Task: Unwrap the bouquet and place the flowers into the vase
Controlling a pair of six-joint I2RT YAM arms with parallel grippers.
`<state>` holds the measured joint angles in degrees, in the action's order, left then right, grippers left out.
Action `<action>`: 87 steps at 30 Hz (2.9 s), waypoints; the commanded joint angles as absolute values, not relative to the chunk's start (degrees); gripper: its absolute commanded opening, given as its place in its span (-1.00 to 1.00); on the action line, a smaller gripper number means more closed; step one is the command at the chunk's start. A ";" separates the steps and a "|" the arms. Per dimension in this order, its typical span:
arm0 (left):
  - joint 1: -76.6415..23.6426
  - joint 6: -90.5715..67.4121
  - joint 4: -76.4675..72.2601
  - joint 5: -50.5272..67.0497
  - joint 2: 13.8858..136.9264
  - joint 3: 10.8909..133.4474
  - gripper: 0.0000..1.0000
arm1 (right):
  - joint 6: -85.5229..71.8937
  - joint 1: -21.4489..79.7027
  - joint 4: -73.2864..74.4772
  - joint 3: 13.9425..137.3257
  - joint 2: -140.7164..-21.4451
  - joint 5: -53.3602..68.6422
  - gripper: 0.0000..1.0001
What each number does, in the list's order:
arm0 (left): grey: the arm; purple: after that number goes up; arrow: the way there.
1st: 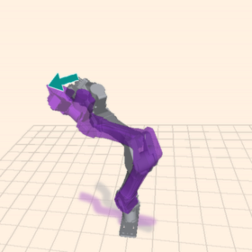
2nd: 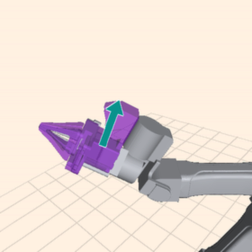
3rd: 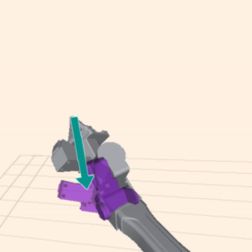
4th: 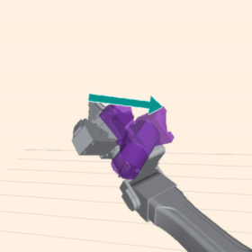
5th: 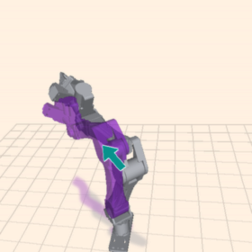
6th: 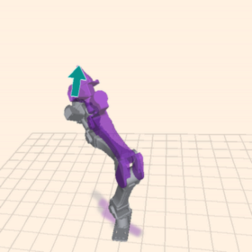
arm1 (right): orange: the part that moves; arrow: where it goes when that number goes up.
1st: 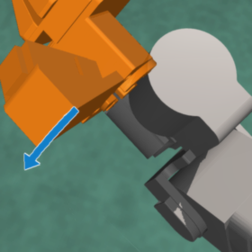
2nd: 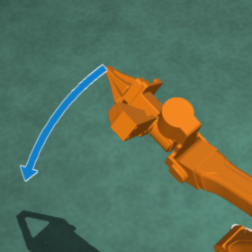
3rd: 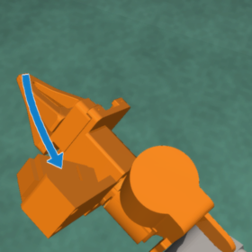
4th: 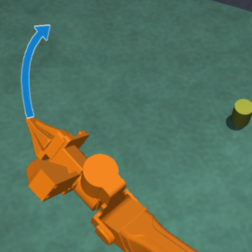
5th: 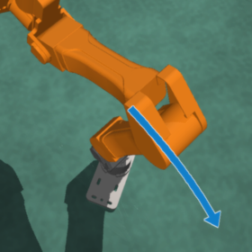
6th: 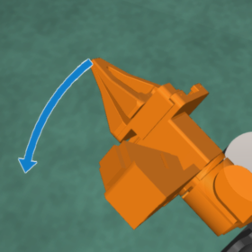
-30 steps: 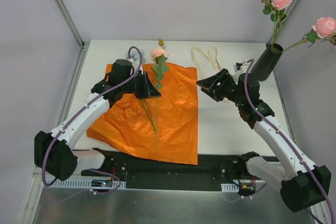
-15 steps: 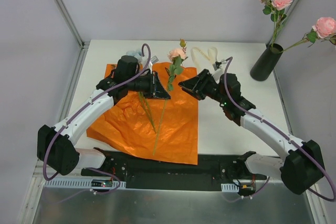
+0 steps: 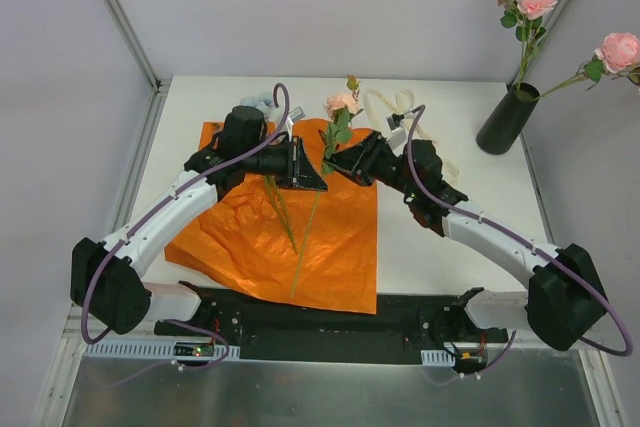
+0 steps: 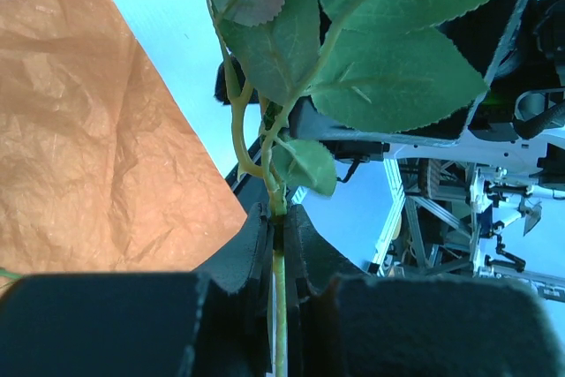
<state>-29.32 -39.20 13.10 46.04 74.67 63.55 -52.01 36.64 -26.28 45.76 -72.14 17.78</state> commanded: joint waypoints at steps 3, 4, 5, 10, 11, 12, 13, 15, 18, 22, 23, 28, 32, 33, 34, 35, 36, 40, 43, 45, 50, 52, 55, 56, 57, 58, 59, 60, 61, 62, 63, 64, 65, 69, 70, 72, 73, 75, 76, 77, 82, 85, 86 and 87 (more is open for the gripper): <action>-30.06 -38.67 9.49 47.64 73.39 63.54 -1.00 | -52.74 37.62 -33.74 47.90 -72.69 15.56 -0.64; -30.06 -38.76 9.67 47.72 73.30 63.46 -1.00 | -52.30 37.62 -34.45 47.73 -72.51 15.03 -0.78; -30.06 -38.67 9.49 47.72 73.47 63.54 -1.00 | -51.51 37.62 -35.24 47.55 -72.34 14.68 -0.97; -29.97 -37.01 10.02 47.55 72.95 63.37 0.13 | -46.68 37.27 -35.07 47.55 -69.88 10.91 -1.00; -29.97 -35.96 10.54 47.46 72.69 63.37 0.45 | -45.10 37.00 -34.20 47.81 -69.00 9.51 -1.00; -29.88 -34.82 11.42 47.46 72.51 63.63 0.59 | -42.83 36.57 -33.23 48.16 -67.86 8.27 -1.00; -29.88 -33.24 13.43 47.46 72.51 64.07 0.65 | -40.54 36.13 -31.66 48.77 -66.89 6.61 -1.00; -29.71 -29.99 17.21 47.29 72.42 65.12 0.98 | -34.05 35.16 -29.19 50.18 -64.96 3.62 -1.00; -29.01 -24.80 22.83 45.97 71.55 66.53 0.98 | -22.63 32.97 -25.85 52.29 -61.97 -3.56 -1.00; -28.13 -18.03 29.52 39.57 68.65 66.88 0.98 | -1.80 29.72 -25.40 55.10 -59.50 -14.74 -1.00; -28.04 -16.45 31.18 36.59 67.86 66.71 0.98 | 2.16 28.58 -25.40 56.41 -59.68 -16.68 -1.00; -28.04 -10.38 35.94 15.70 62.77 64.61 0.98 | 15.10 19.00 -31.09 62.65 -61.95 -23.19 -1.00; -28.04 -8.61 34.98 0.73 58.02 60.22 0.98 | 22.75 10.39 -36.38 69.42 -65.91 -23.65 -1.00; -28.04 -9.14 34.37 -1.73 57.14 59.34 0.98 | 23.89 8.54 -36.73 71.26 -66.79 -22.86 -1.00; -28.04 -9.40 33.67 -3.06 56.35 58.11 0.98 | 24.43 6.61 -36.83 73.37 -67.93 -21.98 -1.00; -28.04 -9.84 32.88 -4.64 55.82 57.05 0.98 | 24.87 4.76 -36.74 75.22 -69.07 -21.36 -1.00; -28.04 -10.45 32.09 -6.22 55.29 55.91 0.98 | 25.40 3.35 -36.74 76.97 -70.13 -20.92 -1.00; -28.04 -10.72 31.73 -8.35 54.23 55.20 0.98 | 26.97 -2.01 -36.39 83.39 -75.83 -21.44 -1.00; -28.04 -9.93 31.64 -7.65 54.93 55.20 0.98 | 29.70 -4.21 -36.39 85.95 -78.92 -21.45 -1.00; -28.04 -9.41 31.73 -7.73 55.02 54.93 0.98 | 28.92 -5.62 -36.39 86.48 -80.15 -19.79 -1.00; -28.04 -9.40 31.64 -7.91 53.96 54.67 0.98 | 27.25 -8.17 -37.17 87.98 -84.19 -13.55 -1.00; -28.04 -9.67 31.64 -9.31 54.23 54.93 0.98 | 27.42 -8.52 -38.49 87.72 -85.42 -12.75 -1.00; -28.04 -9.67 31.64 -10.72 53.88 55.02 0.98 | 27.07 -8.96 -41.65 86.48 -86.57 -11.34 -1.00; -28.04 -9.67 31.64 -11.16 53.53 54.85 0.98 | 27.24 -9.05 -41.49 87.09 -87.18 -10.99 -1.00; -28.04 -9.67 31.64 -11.60 53.18 54.58 0.98 | 27.68 -9.05 -41.40 87.62 -87.80 -10.81 -1.00; -28.04 -9.67 31.73 -11.86 53.09 54.49 0.98 | 27.69 -9.05 -41.48 88.50 -88.15 -10.72 -1.00; -28.04 -9.67 31.64 -12.21 53.09 54.41 0.98 | 27.69 -9.14 -41.31 89.38 -88.59 -10.29 -1.00; -28.04 -9.67 31.64 -12.39 53.26 54.58 0.98 | 27.51 -9.14 -40.87 90.86 -88.94 -9.94 -1.00; -28.04 -9.67 31.64 -12.39 53.44 54.58 0.98 | 27.07 -9.14 -40.26 92.10 -89.29 -9.76 -1.00; -28.04 -9.58 31.73 -12.31 53.61 54.75 0.98 | 26.98 -9.14 -39.38 93.50 -89.64 -9.49 -1.00; -28.04 -9.49 31.82 -12.22 53.70 55.02 0.98 | 26.72 -9.14 -38.59 94.56 -90.08 -9.23 -1.00; -28.04 -9.41 31.82 -12.13 53.35 54.93 0.98 | 26.37 -9.23 -37.89 95.61 -90.44 -8.97 -1.00; -28.04 -9.40 31.73 -12.13 52.91 54.76 0.98 | 26.19 -9.32 -37.62 96.50 -90.96 -8.70 -1.00; -28.12 -9.14 31.73 -12.92 51.68 54.14 0.98 | 25.05 -9.32 -35.86 98.61 -92.28 -8.00 -1.00; -28.04 -9.14 31.73 -13.09 51.68 54.14 0.98 | 25.05 -9.23 -35.77 98.70 -92.63 -8.17 -1.00; -28.04 -9.23 31.82 -13.36 51.85 54.40 0.98 | 25.05 -9.23 -35.60 98.35 -92.99 -9.83 -1.00; -28.04 -9.32 31.82 -13.53 51.94 54.58 0.98 | 25.22 -9.23 -35.86 97.65 -93.08 -10.54 -1.00; -28.04 -9.23 31.73 -14.06 51.77 54.58 0.98 | 25.75 -9.32 -36.91 95.63 -93.08 -11.25 -1.00; -28.04 -9.23 31.73 -14.32 51.42 54.41 0.98 | 26.01 -9.32 -37.00 94.75 -93.16 -11.51 -1.00; -28.04 -9.23 31.73 -14.59 51.07 54.23 0.98 | 25.93 -9.32 -37.00 93.79 -93.16 -11.69 -1.00; -28.04 -9.67 31.82 -16.69 50.71 54.14 0.98 | 24.18 -10.10 -35.78 89.83 -94.04 -10.64 -1.00; -28.04 -9.84 31.73 -17.14 50.19 54.05 0.98 | 22.42 -10.37 -34.37 87.55 -95.01 -12.12 -1.00; -28.04 -9.84 31.73 -17.14 49.75 54.05 0.98 | 21.63 -10.37 -33.32 86.84 -94.84 -12.65 -1.00; -28.04 -9.76 31.73 -17.40 49.75 53.97 0.98 | 20.93 -10.37 -31.74 86.49 -94.66 -13.09 -1.00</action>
<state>-28.38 -10.00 32.88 -14.96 51.37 54.37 24.32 -9.78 -32.62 87.79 -95.22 -11.16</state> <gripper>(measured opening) 0.990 0.041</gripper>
